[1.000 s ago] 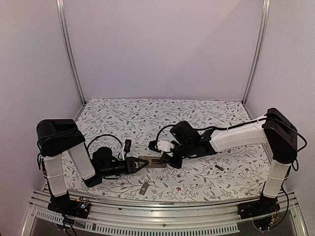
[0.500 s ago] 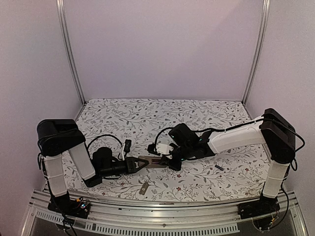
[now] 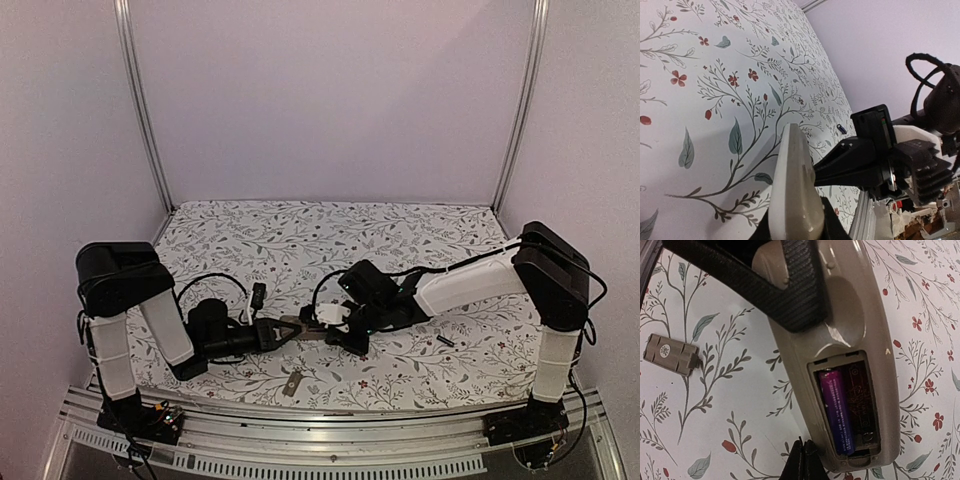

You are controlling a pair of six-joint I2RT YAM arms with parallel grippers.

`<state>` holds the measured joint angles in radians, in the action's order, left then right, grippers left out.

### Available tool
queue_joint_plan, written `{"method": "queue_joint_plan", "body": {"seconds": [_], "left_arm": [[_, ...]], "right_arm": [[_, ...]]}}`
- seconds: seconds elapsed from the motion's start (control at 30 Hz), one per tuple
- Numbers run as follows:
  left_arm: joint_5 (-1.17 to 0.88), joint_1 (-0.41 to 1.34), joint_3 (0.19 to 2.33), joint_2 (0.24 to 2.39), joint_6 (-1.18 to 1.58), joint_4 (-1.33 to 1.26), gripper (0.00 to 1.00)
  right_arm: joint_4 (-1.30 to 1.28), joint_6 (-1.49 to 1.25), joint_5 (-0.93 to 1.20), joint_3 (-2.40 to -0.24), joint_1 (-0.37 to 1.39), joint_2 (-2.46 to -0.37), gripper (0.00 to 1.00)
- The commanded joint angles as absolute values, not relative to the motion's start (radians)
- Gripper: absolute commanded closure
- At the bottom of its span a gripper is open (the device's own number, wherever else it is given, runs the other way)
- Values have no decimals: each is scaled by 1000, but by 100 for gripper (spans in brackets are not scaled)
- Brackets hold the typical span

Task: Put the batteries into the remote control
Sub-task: Load the battery into the battery compartment.

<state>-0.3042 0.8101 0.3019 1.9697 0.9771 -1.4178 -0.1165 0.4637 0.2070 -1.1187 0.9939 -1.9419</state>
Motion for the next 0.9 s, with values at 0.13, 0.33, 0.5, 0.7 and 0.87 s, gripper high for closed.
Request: {"method": "queue_joint_plan", "body": {"seconds": [0.13,0.33,0.5,0.7,0.87], "left_arm": [[-313,803,293,2003,973,-1632,100],[-302,803,284,2003,979,-1636,100],[-314,801,286,2008,974,-1643,100],[-323,801,292,2009,968,-1639,100],[-329,801,297,2010,964,-1634,100]], "right_arm": [[-147,487,248,-1134,986,-1884,95],[-133,265,369,-1114,947,-1761,60],[-129,212,477,-1079,880,-1730,21],[-262,561,651,-1237,760,-1846,1],[-500,934,757,-1447,742,-1979,1]]}}
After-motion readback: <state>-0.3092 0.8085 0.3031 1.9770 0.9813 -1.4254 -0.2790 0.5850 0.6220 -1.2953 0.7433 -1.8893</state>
